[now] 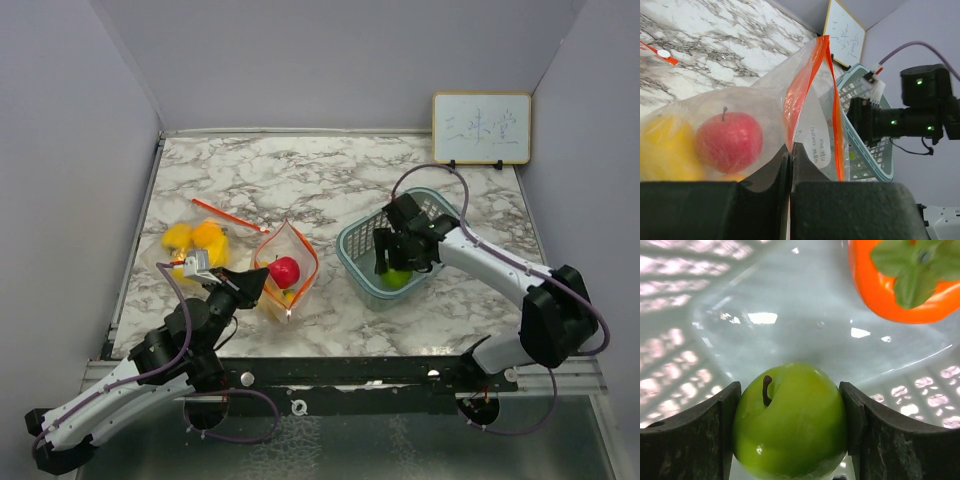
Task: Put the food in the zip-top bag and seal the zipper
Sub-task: Pick up the fake fruit from the bin, then place the fake fruit in the zipper food storage bag.
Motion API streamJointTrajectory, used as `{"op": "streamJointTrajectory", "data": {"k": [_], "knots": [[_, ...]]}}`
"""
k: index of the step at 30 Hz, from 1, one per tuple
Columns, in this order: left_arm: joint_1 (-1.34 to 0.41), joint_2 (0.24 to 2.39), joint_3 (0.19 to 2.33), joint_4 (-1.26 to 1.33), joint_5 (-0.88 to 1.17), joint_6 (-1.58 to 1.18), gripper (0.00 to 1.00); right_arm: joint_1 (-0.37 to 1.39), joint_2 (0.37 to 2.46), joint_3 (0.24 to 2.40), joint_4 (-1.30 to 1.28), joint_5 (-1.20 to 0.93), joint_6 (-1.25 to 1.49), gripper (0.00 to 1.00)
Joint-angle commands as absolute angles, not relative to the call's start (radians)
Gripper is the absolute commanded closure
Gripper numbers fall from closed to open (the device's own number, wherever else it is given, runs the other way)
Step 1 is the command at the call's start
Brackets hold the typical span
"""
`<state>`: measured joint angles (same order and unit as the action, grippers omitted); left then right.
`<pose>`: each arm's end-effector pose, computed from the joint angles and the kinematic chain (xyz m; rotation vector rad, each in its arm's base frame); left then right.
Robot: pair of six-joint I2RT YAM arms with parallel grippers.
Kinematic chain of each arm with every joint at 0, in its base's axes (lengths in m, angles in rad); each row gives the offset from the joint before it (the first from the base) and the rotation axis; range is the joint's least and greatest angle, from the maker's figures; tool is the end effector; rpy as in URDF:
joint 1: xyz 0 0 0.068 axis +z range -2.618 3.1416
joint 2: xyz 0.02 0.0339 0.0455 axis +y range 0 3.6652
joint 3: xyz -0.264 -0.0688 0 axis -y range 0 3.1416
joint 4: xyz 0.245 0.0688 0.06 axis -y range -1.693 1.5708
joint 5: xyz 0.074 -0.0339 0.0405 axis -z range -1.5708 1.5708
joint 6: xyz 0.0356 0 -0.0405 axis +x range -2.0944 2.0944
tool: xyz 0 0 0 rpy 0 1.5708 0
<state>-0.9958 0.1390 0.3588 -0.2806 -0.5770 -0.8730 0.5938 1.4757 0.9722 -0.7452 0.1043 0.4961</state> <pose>0.0643 -0.0635 0.2557 -0.3582 1.6728 -0.9563 0.2284 0.1497 0.2069 -0.1134 2.8084 0.1112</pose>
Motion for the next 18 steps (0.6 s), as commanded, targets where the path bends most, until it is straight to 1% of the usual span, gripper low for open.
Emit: {"op": "streamJointTrajectory", "data": {"k": [1, 4, 7, 9, 12, 15, 18], "knots": [[-0.992, 0.134, 0.382, -0.284, -0.598, -0.872, 1.00, 0.595, 1.353, 1.120, -0.755, 0.081, 0.496, 0.58], [-0.992, 0.135, 0.382, -0.287, -0.598, -0.874, 1.00, 0.595, 1.267, 1.172, -0.688, -0.045, 0.431, 0.59], [-0.992, 0.139, 0.383, -0.285, -0.602, -0.873, 1.00, 0.601, 1.200, 1.190, -0.560, -0.321, 0.410, 0.62], [-0.992, 0.146, 0.382, -0.281, -0.606, -0.873, 1.00, 0.638, 1.180, 1.186, -0.445, -0.451, 0.430, 0.63], [-0.992, 0.160, 0.378, -0.267, -0.603, -0.875, 1.00, 0.781, 1.204, 1.190, -0.284, -0.524, 0.468, 0.62], [-0.992, 0.175, 0.374, -0.254, -0.597, -0.880, 1.00, 0.912, 1.271, 1.222, -0.156, -0.531, 0.487, 0.62], [-0.992, 0.192, 0.376, -0.245, -0.589, -0.881, 1.00, 0.952, 1.349, 1.231, -0.044, -0.519, 0.526, 0.62]]}}
